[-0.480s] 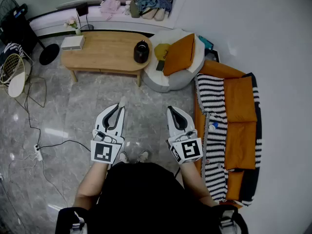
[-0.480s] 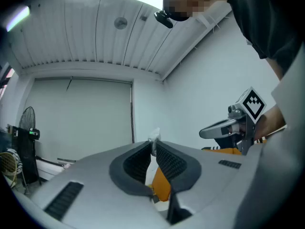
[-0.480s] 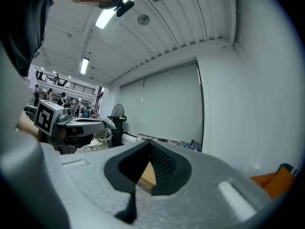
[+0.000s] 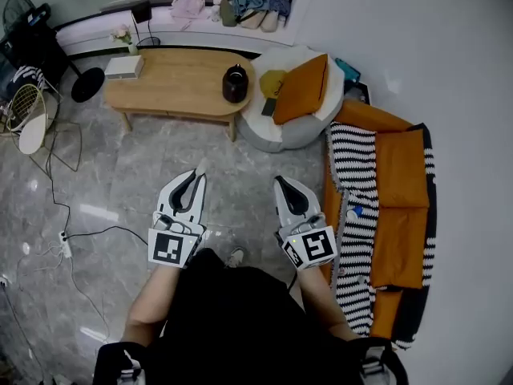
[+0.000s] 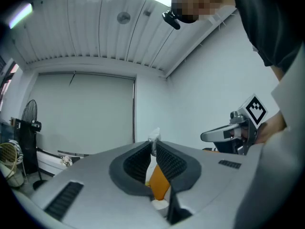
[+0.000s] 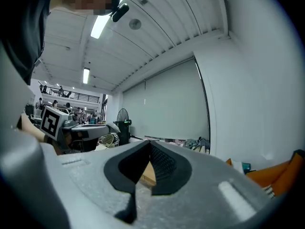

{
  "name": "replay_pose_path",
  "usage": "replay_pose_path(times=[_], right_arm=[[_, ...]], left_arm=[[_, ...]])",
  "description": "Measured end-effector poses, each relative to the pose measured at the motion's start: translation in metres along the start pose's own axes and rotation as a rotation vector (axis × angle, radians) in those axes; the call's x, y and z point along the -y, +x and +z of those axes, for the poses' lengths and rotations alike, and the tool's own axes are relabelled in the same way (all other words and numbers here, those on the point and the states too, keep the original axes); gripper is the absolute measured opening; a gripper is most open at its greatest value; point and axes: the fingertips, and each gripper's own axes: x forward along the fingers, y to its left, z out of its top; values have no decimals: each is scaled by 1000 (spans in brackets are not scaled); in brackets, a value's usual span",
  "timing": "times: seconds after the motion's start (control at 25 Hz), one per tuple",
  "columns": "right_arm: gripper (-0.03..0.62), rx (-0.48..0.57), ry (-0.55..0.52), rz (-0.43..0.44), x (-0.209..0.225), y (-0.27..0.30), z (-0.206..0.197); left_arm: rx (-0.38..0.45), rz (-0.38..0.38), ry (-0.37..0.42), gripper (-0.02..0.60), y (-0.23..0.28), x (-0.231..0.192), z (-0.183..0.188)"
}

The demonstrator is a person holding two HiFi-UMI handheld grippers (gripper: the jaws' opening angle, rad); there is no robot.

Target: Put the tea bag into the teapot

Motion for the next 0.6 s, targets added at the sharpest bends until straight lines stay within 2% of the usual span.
replay_pose_path(times=[0.32,0.52,0.6], right_arm=[[5,-53,39,-21,21,6,-24],[5,-93,53,-42,39,45,-41],[5,-115,52,-48,54,70,-44]], left_arm=[[-53,4,-72,34,17,-4,-33],[-119,4,-89,34,47,-42,-65],[-111,-20,-99,34,73,-59,-69]])
